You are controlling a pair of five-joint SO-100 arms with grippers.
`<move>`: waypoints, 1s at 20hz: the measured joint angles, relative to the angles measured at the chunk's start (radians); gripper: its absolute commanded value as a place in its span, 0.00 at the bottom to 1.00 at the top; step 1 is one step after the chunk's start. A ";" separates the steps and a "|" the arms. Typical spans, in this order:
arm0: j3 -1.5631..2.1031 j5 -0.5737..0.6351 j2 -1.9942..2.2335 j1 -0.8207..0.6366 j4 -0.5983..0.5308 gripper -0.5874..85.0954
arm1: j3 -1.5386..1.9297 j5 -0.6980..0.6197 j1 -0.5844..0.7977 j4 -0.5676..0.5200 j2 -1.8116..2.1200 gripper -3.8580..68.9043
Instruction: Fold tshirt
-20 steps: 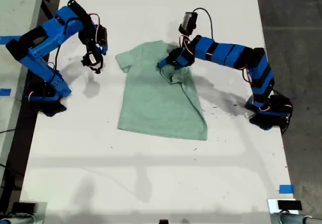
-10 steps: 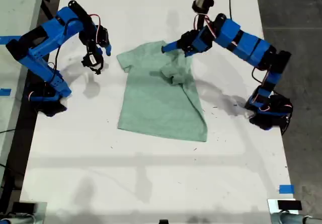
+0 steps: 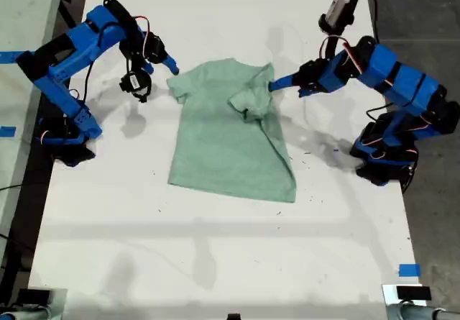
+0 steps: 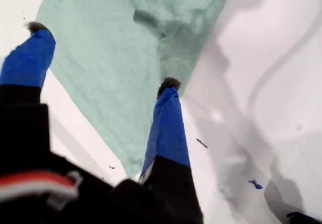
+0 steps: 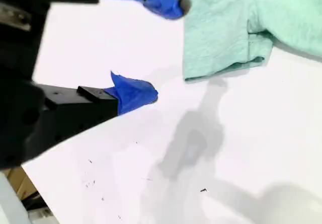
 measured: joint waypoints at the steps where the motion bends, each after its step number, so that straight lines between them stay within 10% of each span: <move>1: -0.014 0.021 -0.029 0.000 -0.018 0.38 | 0.034 0.012 -0.011 -0.006 0.031 0.55; 11: -0.054 0.091 -0.426 -0.031 -0.192 0.38 | 0.109 0.072 -0.078 -0.029 0.133 0.54; 16: -0.264 0.097 -0.627 -0.071 -0.161 0.01 | 0.132 0.086 -0.094 -0.029 0.179 0.53; 20: -0.334 0.097 -0.666 -0.072 -0.170 0.01 | 0.164 0.092 -0.095 -0.032 0.206 0.53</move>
